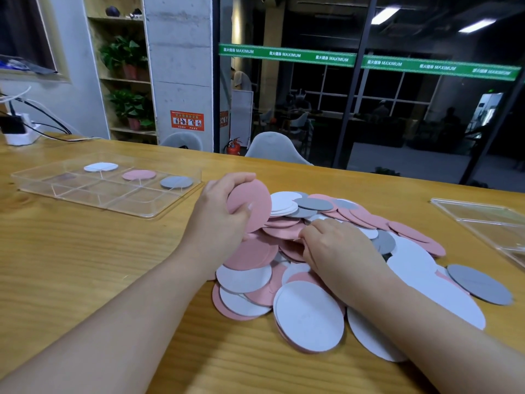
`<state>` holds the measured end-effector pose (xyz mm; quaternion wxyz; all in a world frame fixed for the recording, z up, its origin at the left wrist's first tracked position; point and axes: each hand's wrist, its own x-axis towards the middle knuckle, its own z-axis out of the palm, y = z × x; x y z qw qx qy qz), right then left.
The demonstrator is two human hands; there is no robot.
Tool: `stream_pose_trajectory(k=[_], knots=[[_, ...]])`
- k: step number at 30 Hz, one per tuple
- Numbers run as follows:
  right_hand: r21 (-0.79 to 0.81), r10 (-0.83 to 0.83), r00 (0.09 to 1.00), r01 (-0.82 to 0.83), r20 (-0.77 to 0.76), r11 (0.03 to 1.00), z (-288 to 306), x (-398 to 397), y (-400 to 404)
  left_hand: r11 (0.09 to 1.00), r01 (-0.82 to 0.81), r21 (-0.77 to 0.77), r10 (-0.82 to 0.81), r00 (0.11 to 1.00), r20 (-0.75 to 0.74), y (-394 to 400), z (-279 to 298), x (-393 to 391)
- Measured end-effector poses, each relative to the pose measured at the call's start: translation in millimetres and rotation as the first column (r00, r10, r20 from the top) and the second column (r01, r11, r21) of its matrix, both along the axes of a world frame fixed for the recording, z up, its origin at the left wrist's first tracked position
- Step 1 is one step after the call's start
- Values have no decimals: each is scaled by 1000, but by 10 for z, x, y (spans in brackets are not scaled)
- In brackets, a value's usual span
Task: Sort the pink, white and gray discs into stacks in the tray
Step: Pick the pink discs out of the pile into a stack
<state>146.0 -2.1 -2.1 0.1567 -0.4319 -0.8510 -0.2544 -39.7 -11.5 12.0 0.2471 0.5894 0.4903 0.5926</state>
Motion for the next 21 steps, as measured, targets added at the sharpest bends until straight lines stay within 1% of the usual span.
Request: stream_pose_trajectory(k=[3, 5, 7, 10, 13, 15, 17, 19, 21], knots=[[-39, 27, 995, -31, -97, 999, -39, 26, 19, 1000, 16, -9, -16, 1000, 15, 28, -28, -11], [-87, 2, 991, -14, -132, 996, -50, 4, 10, 1000, 3, 1, -3, 1000, -28, 38, -41, -18], [-112, -58, 992, 45, -115, 993, -65, 8, 72, 1000, 6, 0, -6, 999, -46, 41, -48, -13], [-96, -54, 996, 46, -77, 994, -58, -49, 78, 1000, 16, -2, -17, 998, -59, 37, -55, 1], [-47, -66, 998, 65, -2, 997, 4, -95, 62, 1000, 4, -2, -4, 998, -67, 26, -56, 7], [-47, -73, 997, 73, -1, 996, -6, -87, 97, 1000, -3, -11, 2, 998, -64, 17, -55, 2], [-44, -55, 998, 55, 12, 997, 5, -93, 87, 1000, 0, -15, -1, 999, -40, 14, -48, 5], [-83, -64, 998, 65, 19, 994, 65, -128, -5, 1000, 10, -20, -10, 1000, 14, 7, -38, 12], [-111, -87, 995, 92, 53, 990, 78, -95, 37, 1000, 4, -21, -4, 1000, 17, -3, -31, 23]])
